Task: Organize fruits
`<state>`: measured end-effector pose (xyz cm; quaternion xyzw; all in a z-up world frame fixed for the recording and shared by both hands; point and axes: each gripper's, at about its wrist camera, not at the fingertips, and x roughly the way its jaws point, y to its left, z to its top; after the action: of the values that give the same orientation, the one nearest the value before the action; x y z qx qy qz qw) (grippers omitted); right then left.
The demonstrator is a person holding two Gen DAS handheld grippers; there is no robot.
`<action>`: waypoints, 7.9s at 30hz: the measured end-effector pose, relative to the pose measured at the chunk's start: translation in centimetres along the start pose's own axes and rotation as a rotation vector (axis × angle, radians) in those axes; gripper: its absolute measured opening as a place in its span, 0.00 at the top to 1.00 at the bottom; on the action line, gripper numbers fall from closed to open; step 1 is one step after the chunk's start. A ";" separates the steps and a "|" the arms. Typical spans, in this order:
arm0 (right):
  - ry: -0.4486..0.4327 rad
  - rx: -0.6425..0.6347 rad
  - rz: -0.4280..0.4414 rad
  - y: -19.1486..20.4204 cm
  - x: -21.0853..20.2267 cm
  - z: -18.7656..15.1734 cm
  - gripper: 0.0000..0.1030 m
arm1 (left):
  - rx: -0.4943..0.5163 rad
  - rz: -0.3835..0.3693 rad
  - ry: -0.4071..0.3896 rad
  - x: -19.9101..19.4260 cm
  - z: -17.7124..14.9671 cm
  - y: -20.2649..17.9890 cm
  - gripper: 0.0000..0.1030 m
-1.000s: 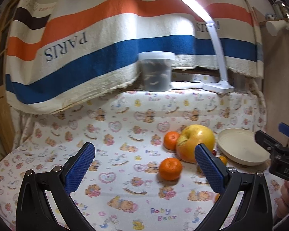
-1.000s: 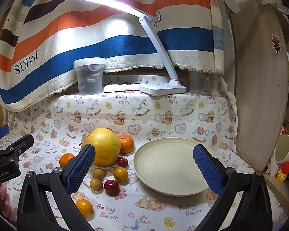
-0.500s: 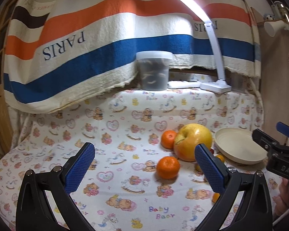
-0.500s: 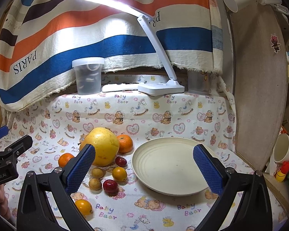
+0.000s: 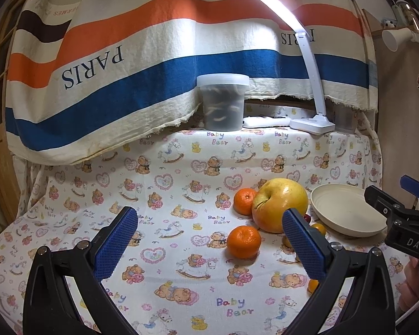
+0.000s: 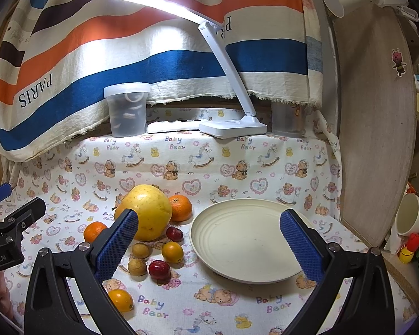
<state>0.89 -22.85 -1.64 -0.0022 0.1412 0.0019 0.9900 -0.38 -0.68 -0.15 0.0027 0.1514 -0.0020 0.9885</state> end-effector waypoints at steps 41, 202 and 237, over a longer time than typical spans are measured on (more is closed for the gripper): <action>0.532 -0.073 0.462 5.0 4.0 -4.0 0.62 | 0.064 0.007 -0.099 -2.4 2.1 0.9 0.00; 0.166 0.204 -0.077 -10.6 3.1 4.2 0.39 | 0.071 -0.080 -0.044 -1.9 6.9 -6.0 0.00; 0.083 0.058 0.002 -5.3 1.6 2.6 0.22 | 0.025 -0.049 0.042 3.6 0.3 -4.5 0.00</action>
<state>3.13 -28.15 0.40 0.0266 0.1823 -0.0012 0.9829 3.11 -5.19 -0.93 0.0112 0.1718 -0.0280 0.9847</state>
